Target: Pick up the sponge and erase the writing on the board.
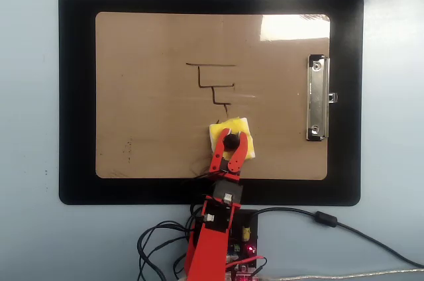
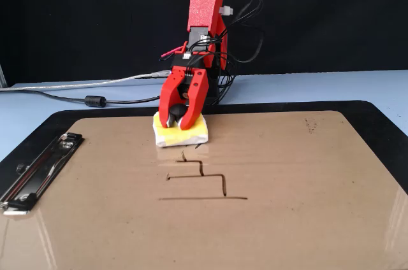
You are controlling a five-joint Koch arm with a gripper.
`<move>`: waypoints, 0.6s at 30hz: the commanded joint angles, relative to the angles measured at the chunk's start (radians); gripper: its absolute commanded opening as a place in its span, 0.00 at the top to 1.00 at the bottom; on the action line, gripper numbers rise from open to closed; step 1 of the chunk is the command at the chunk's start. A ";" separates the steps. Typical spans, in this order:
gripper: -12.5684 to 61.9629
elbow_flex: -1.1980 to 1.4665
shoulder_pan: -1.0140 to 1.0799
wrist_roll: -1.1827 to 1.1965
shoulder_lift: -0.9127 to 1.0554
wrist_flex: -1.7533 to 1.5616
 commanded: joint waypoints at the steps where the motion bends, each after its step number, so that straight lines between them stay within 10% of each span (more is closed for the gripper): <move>1: 0.94 -0.120 -0.051 -0.063 -0.114 -0.020; 7: 0.94 -0.272 -0.135 -0.149 -0.296 -0.040; 14: 0.94 0.064 -0.138 -0.144 0.103 0.002; 18: 0.94 -0.138 -0.147 -0.147 -0.117 0.012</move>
